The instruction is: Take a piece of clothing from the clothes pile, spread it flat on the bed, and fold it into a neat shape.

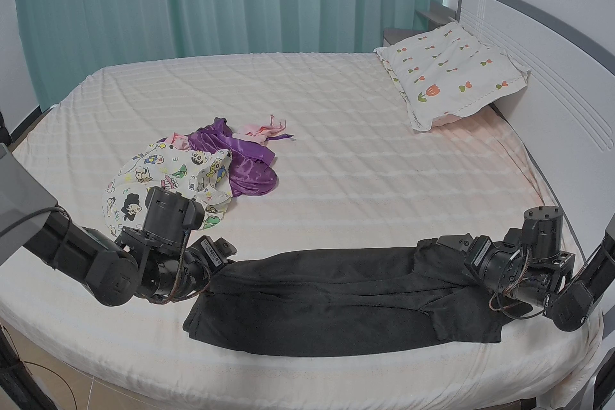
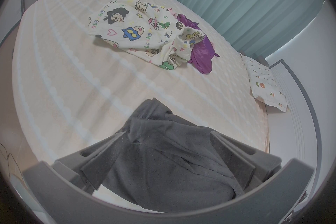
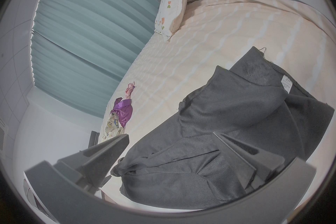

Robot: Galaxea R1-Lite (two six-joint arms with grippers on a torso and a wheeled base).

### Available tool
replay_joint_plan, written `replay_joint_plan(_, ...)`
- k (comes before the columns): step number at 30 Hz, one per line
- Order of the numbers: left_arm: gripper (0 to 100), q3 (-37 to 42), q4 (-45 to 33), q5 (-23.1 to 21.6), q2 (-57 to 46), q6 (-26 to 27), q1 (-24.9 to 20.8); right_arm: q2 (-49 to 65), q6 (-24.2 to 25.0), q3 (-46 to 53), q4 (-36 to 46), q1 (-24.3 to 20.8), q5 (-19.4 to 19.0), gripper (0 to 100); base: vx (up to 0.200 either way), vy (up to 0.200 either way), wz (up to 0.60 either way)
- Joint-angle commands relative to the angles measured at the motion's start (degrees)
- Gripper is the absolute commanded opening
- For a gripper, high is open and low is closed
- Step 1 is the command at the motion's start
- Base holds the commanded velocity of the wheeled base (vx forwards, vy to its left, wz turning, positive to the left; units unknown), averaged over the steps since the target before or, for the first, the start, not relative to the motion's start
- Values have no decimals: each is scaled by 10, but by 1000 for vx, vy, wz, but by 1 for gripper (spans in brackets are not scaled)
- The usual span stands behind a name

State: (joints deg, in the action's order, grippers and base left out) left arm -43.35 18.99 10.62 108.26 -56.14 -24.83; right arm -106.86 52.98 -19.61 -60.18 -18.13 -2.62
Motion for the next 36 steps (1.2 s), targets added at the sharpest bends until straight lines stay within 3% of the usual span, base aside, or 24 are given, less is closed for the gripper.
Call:
replay_joint_plan(1, 100, -3, -37, 1, -44, 25, 11, -3, -1, 0, 0, -2, 0, 100, 0, 0, 0)
replay_joint_plan(11, 100, -6, -75, -2, -74, 39, 4, -3, -1, 0, 0, -3, 0, 100, 0, 0, 0)
replay_joint_plan(23, 100, -83, -76, -3, 71, -11, -31, -12, -1, -1, 0, -3, 0, 100, 0, 0, 0)
replay_joint_plan(26, 100, -97, -78, -5, 81, -35, -45, -12, -1, 0, 0, -3, 0, 100, 0, 0, 0)
replay_joint_plan(36, 100, -106, -84, -4, 104, -39, -57, -19, -1, -1, -1, -4, 0, 100, 0, 0, 0)
